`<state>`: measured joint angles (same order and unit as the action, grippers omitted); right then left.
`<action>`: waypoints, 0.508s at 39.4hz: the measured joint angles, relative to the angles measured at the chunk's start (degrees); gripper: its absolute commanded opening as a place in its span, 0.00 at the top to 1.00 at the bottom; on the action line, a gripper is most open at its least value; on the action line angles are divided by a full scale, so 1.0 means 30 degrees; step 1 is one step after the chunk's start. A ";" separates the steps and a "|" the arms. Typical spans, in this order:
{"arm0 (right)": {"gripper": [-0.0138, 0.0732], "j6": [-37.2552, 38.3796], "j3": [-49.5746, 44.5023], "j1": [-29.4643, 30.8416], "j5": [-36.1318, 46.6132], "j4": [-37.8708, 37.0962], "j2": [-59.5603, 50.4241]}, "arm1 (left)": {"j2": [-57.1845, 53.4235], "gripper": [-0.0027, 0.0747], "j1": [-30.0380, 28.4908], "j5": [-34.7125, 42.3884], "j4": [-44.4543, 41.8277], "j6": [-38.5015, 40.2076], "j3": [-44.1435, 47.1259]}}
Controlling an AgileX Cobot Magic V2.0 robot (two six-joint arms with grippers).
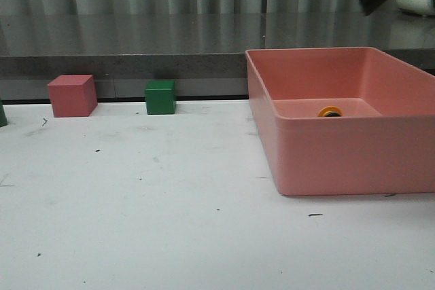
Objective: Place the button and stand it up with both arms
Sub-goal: 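Lower the right gripper into the pink bin over the yellow button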
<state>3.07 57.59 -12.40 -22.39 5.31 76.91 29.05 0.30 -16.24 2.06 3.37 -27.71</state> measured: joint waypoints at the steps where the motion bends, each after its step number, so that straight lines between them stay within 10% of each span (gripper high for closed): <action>1: 0.10 0.0077 0.0564 -0.0112 -0.0440 0.0047 0.0651 | 0.0000 0.17 0.0000 0.0000 0.0000 0.0000 0.0000; 20: 0.11 0.2057 0.7858 0.1372 -0.5448 0.0089 1.0463 | 0.0000 0.17 0.0000 0.0000 0.0000 0.0000 0.0000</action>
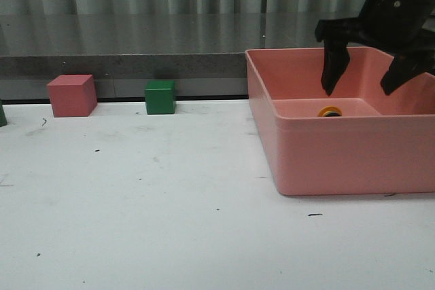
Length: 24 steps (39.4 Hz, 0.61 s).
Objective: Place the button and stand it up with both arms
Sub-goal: 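Lower the right gripper into the pink bin over the yellow button, then close the right gripper on the button body and lift it out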
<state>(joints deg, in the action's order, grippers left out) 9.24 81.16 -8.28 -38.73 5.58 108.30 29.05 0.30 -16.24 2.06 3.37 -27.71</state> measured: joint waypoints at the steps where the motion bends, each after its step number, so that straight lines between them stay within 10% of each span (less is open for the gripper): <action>1: 0.11 0.0000 0.0319 0.0000 -0.0139 0.0000 0.0356 | 0.0005 0.17 0.0000 0.0000 0.0000 0.0000 0.0000; 14: 0.26 0.0047 0.1904 0.0000 -0.0903 0.0000 0.3346 | 0.0005 0.17 0.0000 0.0000 0.0000 0.0000 0.0000; 24: 0.59 0.0047 0.1976 0.0000 -0.0943 0.0029 0.3435 | 0.0005 0.17 0.0000 0.0000 0.0000 0.0000 0.0000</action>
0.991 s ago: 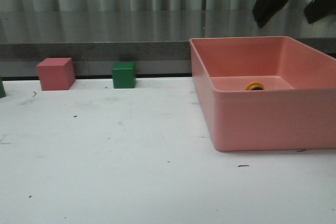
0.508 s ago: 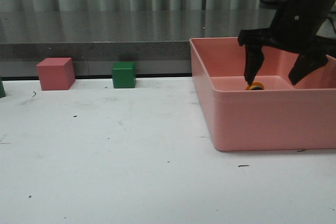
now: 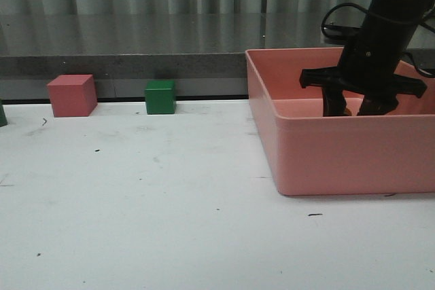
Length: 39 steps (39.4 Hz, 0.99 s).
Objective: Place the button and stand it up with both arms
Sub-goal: 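Close the right gripper on the button body and lift it out, then carry the button with the right gripper toward the red cube area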
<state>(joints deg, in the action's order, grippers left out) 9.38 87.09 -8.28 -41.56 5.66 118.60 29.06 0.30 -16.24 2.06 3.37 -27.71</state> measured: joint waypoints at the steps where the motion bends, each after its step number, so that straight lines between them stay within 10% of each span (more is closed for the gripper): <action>1: 0.61 0.0000 0.0000 0.0000 0.0000 0.0000 0.0000 | 0.0000 0.17 0.0000 0.0000 0.0000 0.0000 0.0000; 22: 0.69 0.0000 0.0028 -0.0481 -0.0260 0.0000 -0.5022 | 0.0000 0.17 0.0000 0.0087 0.0000 0.0000 0.0000; 39: 0.69 -0.0034 0.1158 -0.7627 -0.0407 0.1069 -0.6188 | 0.0000 0.17 0.0000 0.0128 0.0000 0.0000 0.0000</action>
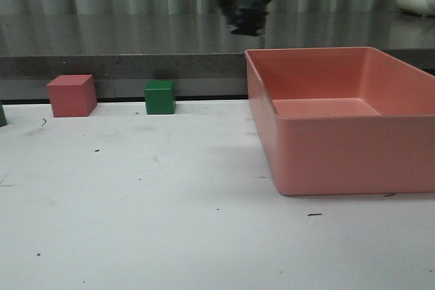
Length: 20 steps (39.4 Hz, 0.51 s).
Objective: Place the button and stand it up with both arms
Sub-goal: 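Carry the button with the right gripper toward the red cube area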
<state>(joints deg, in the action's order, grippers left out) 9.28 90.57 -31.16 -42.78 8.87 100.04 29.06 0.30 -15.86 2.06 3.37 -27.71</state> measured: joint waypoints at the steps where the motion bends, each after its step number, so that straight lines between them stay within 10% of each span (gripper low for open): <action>1: 0.69 0.0000 0.0279 -0.0392 0.0000 0.0174 0.0293 | 0.0000 0.17 0.0000 0.0000 0.0000 0.0000 0.0000; 20: 0.69 0.0036 0.1964 -0.3250 0.2054 0.5870 0.7217 | 0.0000 0.17 0.0000 0.0024 0.0000 0.0000 0.0000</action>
<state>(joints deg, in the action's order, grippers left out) 9.39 96.46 -40.91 -36.62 26.48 121.69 29.06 0.30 -15.79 2.06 3.37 -27.71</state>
